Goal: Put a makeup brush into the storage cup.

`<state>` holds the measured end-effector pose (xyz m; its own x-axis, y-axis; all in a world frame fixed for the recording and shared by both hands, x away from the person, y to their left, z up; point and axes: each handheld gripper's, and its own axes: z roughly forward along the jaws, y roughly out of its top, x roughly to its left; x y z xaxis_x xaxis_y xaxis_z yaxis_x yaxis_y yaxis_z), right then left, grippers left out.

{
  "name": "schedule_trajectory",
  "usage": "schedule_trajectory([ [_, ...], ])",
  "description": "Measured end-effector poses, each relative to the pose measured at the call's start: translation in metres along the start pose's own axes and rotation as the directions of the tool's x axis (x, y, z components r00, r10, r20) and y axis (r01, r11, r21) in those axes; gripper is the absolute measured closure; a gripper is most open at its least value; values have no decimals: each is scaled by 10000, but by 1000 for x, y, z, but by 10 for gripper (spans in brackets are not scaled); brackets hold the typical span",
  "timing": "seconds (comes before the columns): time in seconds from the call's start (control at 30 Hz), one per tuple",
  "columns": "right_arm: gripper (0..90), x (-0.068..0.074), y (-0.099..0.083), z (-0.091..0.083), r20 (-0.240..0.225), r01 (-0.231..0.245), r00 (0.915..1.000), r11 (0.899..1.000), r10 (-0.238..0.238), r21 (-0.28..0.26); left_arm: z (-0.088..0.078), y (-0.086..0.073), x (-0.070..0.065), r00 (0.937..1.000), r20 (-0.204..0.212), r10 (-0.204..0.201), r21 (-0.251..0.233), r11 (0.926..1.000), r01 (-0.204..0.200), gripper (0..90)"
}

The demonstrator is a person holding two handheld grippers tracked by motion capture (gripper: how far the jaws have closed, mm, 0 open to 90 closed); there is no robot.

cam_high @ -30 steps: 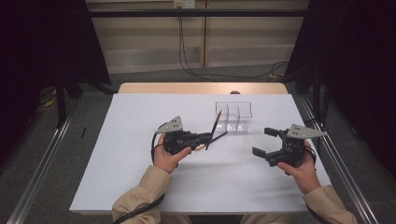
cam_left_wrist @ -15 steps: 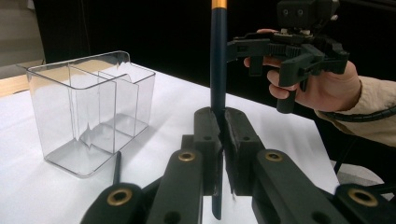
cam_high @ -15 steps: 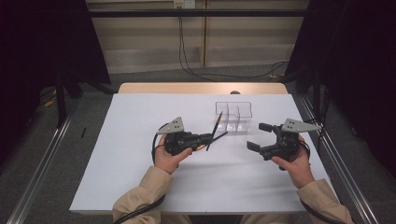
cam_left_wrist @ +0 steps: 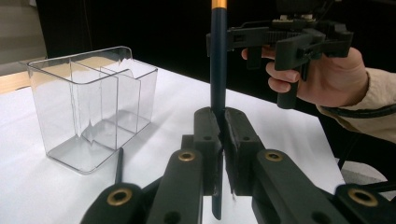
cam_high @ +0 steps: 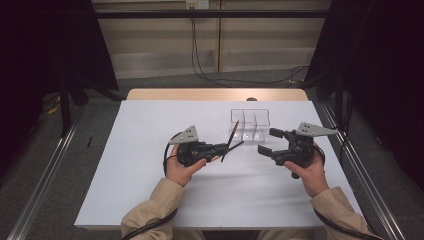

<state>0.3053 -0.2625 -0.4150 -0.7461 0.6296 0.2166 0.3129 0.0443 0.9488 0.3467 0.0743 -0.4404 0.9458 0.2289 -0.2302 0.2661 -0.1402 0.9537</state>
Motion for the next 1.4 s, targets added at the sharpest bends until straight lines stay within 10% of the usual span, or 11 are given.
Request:
schedule_trajectory([
  [0.57, 329, 22, 17, 35, -1083, 554, 9926, 9985, -549, 17, 2, 0, -1, 9999, -6, 111, 53, 9999, -111, 844],
  [1.4, 564, 32, 19, 56, -1374, 423, 9895, 9989, -443, -179, 6, 0, -5, 9997, 76, 244, 114, 9996, -245, 844],
])
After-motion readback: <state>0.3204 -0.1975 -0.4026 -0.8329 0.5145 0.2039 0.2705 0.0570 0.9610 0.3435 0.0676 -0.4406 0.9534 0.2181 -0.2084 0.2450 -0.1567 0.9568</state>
